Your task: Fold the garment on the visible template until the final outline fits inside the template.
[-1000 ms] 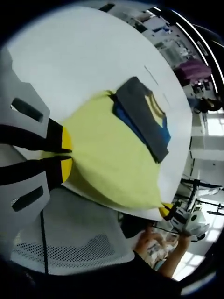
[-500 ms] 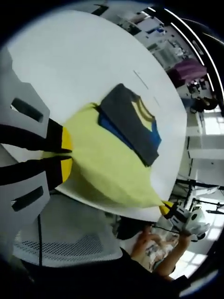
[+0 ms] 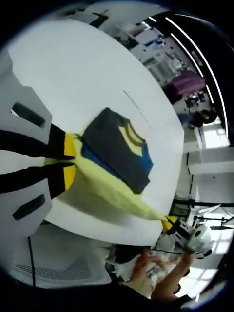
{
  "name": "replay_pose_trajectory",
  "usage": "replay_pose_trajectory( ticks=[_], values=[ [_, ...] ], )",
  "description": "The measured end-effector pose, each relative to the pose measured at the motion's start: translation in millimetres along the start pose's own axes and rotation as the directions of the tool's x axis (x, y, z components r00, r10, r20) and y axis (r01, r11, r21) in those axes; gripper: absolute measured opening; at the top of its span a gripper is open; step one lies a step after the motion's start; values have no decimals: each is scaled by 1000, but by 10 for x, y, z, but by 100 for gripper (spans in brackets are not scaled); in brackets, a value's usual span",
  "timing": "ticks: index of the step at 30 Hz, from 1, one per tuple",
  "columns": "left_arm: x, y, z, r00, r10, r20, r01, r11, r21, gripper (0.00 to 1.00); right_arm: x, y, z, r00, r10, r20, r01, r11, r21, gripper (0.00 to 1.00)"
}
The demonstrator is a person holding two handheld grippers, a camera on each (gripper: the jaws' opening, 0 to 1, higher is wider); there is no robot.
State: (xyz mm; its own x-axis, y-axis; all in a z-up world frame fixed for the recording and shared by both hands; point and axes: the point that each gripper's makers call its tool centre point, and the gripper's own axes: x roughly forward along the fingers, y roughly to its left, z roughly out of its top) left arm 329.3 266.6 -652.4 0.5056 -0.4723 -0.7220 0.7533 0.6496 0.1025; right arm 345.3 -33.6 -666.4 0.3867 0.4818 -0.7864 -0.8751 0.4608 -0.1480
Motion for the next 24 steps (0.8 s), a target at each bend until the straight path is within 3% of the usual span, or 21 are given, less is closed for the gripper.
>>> replay_pose_trajectory(
  ticks=[6, 14, 19, 24],
  values=[
    [74, 251, 174, 997, 70, 38, -71, 997, 18, 0, 50, -284, 186, 996, -82, 37, 84, 995, -46, 0],
    [155, 514, 377, 985, 151, 87, -156, 987, 48, 0, 139, -566, 321, 987, -161, 30, 162, 984, -72, 0],
    [222, 699, 492, 970, 207, 125, -221, 968, 120, 0, 189, -737, 395, 974, -225, 41, 228, 969, -92, 0],
    [295, 840, 572, 959, 244, 146, -260, 961, 99, 0, 260, -916, 467, 957, -283, 59, 286, 957, -56, 0]
  ],
)
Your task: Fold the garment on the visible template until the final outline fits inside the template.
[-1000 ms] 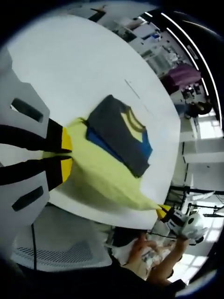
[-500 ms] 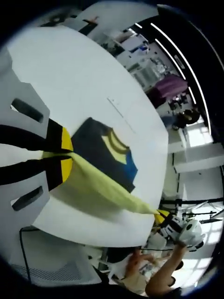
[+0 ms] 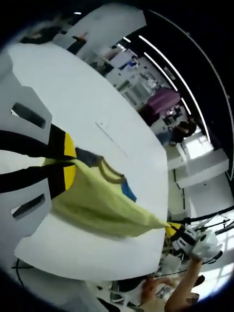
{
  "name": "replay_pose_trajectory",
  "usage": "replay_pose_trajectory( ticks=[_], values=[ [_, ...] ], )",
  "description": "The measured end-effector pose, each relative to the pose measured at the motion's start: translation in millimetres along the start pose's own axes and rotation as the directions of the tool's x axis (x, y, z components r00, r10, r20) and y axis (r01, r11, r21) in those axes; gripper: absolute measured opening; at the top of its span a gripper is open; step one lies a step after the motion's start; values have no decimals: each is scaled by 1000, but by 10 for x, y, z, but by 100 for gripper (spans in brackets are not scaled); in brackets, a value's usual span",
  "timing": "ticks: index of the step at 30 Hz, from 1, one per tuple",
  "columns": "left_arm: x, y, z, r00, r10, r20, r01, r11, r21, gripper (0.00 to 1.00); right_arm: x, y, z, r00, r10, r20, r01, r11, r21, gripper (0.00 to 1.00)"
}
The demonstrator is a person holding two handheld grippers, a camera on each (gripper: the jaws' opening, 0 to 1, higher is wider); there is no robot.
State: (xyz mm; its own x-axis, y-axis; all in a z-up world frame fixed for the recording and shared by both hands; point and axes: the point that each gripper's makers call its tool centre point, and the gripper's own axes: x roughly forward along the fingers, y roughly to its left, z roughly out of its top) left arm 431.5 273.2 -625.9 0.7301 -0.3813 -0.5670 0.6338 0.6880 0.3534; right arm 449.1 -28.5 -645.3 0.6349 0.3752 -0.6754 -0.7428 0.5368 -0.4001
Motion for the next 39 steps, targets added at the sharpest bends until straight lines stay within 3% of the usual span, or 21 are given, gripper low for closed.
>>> replay_pose_trajectory(
  ticks=[8, 14, 19, 23, 27, 31, 39],
  values=[
    [232, 214, 98, 997, 55, 53, -54, 998, -14, 0, 209, -214, 12, 996, -88, -2, 88, 993, 74, 0],
    [465, 335, 93, 995, 76, 64, -72, 996, -58, 0, 411, -326, -30, 994, -110, -7, 110, 983, 147, 0],
    [680, 394, -18, 996, 76, 51, -69, 990, -127, 0, 641, -382, -103, 993, -117, -12, 117, 976, 182, 0],
    [859, 415, -113, 997, 78, 21, -75, 989, -129, 0, 856, -388, -181, 994, -110, -29, 113, 978, 173, 0],
    [1064, 434, -249, 997, 75, -26, -75, 997, -32, 0, 1050, -367, -271, 996, -74, -57, 82, 983, 161, 0],
    [1259, 441, -373, 997, 63, -51, -64, 998, -19, 0, 1222, -375, -344, 996, -57, -72, 68, 986, 155, 0],
    [1574, 446, -624, 995, 35, -89, -44, 993, -105, 0, 1516, -340, -524, 993, -8, -118, 30, 982, 188, 0]
  ],
)
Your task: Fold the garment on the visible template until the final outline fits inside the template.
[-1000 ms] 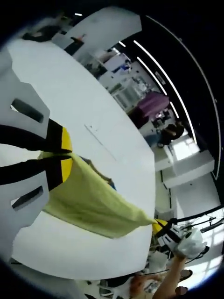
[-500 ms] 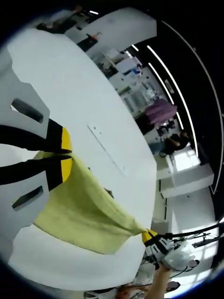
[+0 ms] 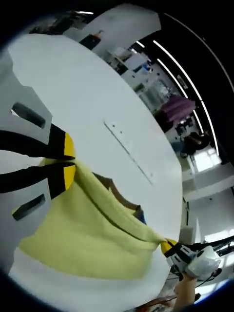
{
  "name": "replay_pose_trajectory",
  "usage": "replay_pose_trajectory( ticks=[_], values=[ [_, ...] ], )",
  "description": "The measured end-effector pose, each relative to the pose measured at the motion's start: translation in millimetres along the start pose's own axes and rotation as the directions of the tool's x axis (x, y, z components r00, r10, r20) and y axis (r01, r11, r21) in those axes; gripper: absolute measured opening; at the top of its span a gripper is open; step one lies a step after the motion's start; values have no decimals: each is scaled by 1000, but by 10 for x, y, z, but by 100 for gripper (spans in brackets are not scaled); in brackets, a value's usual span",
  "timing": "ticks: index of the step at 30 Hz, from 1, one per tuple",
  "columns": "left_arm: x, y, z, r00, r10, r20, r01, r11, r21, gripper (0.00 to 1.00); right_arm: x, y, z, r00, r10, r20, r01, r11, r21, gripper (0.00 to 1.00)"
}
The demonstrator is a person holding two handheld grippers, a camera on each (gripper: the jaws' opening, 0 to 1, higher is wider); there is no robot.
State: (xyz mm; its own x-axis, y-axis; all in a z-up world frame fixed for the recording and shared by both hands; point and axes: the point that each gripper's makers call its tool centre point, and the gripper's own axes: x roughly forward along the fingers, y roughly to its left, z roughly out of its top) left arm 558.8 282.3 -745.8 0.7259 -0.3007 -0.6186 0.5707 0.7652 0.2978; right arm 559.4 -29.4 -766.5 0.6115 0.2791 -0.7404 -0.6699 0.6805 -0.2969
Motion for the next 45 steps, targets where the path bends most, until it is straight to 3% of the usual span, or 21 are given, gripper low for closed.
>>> replay_pose_trajectory(
  ticks=[2, 10, 19, 24, 30, 38, 43, 45],
  values=[
    [56, 1, -30, 1000, -6, -2, 6, 999, -33, 0, 41, 13, -40, 1000, 12, -16, -12, 1000, 5, 0],
    [202, -52, -182, 999, -19, -43, 18, 1000, -15, 1, 209, 34, -149, 998, 47, -49, -45, 998, 45, 0],
    [225, -25, -300, 996, -21, -82, 22, 1000, 12, 6, 261, -33, -155, 998, 49, -35, -45, 994, 102, 8],
    [172, -41, -271, 997, -38, -60, 41, 998, 41, 17, 168, 50, -8, 996, 82, 27, -85, 991, 103, 26],
    [163, -40, -248, 998, -53, -42, 57, 991, 118, 23, 176, 221, 204, 990, 109, 89, -110, 994, 1, 41],
    [179, 32, -337, 997, -8, -71, 25, 970, 241, 24, 348, 429, 276, 989, 110, 99, -104, 992, -67, 37],
    [195, 71, -358, 998, 13, -65, 4, 970, 243, 21, 376, 359, 336, 992, 39, 118, -27, 995, -96, 33],
    [207, 105, -364, 998, 29, -64, -12, 968, 252, 18, 350, 238, 284, 996, -27, 88, 40, 988, -152, 25]
  ],
)
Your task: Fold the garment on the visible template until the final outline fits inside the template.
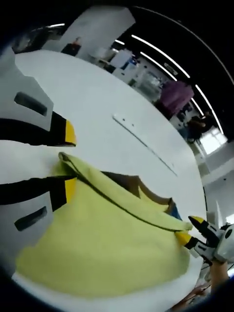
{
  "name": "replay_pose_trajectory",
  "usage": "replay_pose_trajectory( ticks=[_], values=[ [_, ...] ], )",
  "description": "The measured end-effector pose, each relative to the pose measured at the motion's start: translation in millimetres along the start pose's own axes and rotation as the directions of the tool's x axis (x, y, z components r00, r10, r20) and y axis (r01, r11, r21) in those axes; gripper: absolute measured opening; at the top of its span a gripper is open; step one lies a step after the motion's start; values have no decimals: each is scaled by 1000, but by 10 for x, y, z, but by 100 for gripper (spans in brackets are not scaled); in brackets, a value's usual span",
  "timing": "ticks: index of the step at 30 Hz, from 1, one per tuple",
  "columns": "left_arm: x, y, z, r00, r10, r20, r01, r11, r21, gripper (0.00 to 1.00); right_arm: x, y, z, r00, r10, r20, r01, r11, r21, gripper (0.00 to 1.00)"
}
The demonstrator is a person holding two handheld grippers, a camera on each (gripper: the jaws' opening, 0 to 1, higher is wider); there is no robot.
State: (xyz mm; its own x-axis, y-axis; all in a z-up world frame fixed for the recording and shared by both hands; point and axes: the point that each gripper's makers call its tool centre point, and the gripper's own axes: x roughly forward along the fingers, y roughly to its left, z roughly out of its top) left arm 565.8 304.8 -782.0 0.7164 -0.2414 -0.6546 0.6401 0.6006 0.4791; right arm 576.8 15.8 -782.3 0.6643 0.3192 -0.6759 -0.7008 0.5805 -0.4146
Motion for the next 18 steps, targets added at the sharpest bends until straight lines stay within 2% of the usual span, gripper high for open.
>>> replay_pose_trajectory(
  ticks=[2, 4, 9, 13, 15, 16, 17, 18],
  values=[
    [9, -15, -1, 1000, -4, 3, 4, 1000, 11, 17, 7, 1, -25, 1000, 5, 5, -5, 1000, 14, 16],
    [8, -10, -4, 1000, 2, 0, -2, 1000, 23, 14, 12, -12, -75, 1000, 15, 5, -15, 998, 56, 13],
    [20, 19, -16, 1000, 16, -9, -16, 1000, 5, 5, -16, -94, -159, 1000, 1, -11, 0, 997, 78, 0],
    [30, 80, -1, 1000, 26, 13, -24, 992, -125, 3, -73, -269, -45, 998, -56, 30, 53, 994, 92, 0],
    [36, 116, 10, 999, 36, 19, -31, 970, -243, 3, -60, -307, -7, 998, -55, 41, 51, 994, 98, 0],
    [41, 137, 17, 999, 45, 24, -36, 955, -295, 4, -52, -309, -4, 998, -55, 41, 50, 994, 101, 0],
    [51, 155, 15, 999, 49, 24, -37, 932, -361, 4, -24, -315, -8, 998, -54, 39, 49, 993, 109, 0],
    [58, 170, 12, 998, 56, 24, -42, 918, -394, 4, 7, -330, -27, 997, -61, 36, 56, 988, 142, 0]
  ],
)
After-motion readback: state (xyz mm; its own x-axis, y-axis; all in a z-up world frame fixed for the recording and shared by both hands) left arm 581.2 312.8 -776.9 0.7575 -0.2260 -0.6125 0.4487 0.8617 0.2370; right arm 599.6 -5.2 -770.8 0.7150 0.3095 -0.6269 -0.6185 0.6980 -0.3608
